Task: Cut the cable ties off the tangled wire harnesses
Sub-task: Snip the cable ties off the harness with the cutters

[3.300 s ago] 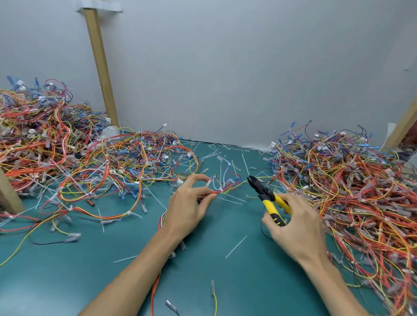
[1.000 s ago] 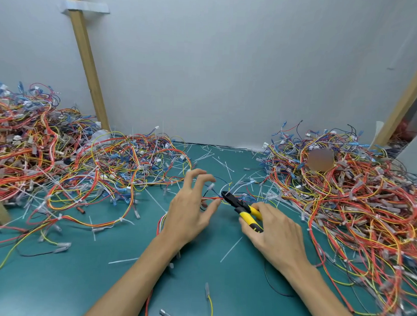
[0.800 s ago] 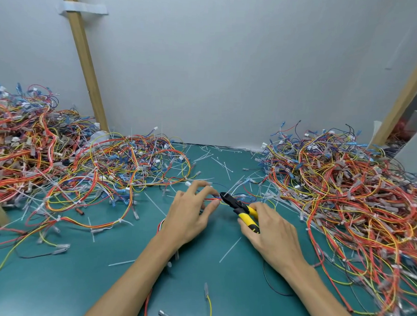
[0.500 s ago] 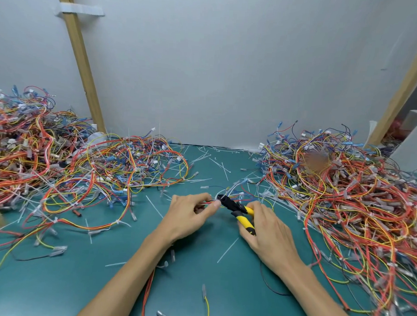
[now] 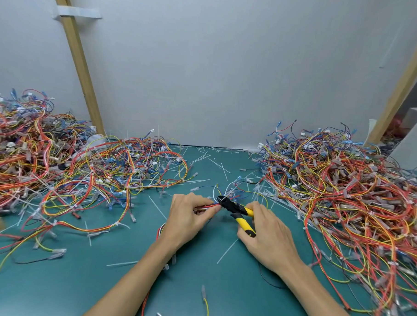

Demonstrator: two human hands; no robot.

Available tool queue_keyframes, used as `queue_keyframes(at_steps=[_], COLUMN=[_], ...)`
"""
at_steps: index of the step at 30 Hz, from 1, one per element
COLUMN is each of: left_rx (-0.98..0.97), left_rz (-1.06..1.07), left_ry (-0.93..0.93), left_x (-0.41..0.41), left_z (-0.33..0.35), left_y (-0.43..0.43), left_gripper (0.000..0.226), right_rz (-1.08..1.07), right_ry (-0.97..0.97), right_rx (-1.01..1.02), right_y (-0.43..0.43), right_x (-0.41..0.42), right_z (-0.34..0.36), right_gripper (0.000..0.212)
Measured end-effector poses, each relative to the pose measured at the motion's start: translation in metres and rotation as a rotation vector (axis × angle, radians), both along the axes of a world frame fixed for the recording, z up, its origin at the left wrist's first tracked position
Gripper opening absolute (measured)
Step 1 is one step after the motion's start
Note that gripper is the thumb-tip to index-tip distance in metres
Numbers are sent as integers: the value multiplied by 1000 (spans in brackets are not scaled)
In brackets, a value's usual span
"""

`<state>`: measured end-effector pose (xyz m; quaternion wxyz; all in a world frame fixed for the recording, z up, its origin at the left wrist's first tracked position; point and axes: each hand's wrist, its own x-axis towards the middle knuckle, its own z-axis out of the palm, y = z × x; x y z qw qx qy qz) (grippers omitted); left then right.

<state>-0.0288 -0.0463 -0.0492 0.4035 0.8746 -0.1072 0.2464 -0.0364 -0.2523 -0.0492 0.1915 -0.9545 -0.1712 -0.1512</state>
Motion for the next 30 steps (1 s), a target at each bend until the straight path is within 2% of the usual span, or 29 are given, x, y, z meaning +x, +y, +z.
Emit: queue_keyframes(at_steps=[4, 8, 15, 23, 30], left_rx=[279, 391, 436, 415, 439], left_rz=[63, 86, 96, 99, 80], left_ry=[-143, -241, -312, -290, -298], left_x=[-3, -6, -6, -5, -4], left_z=[0, 4, 5, 5, 5], left_y=[-4, -6, -6, -5, -4], left_gripper=[30, 24, 16, 24, 17], right_rz=[-53, -55, -55, -29, -63], right_ry=[-2, 13, 33, 47, 15], right_rx=[21, 60, 44, 143, 45], right_y=[1, 1, -2, -1, -2], right_x=[0, 0, 1, -1, 1], right_z=[0, 1, 6, 3, 6], right_gripper=[35, 35, 30, 32, 31])
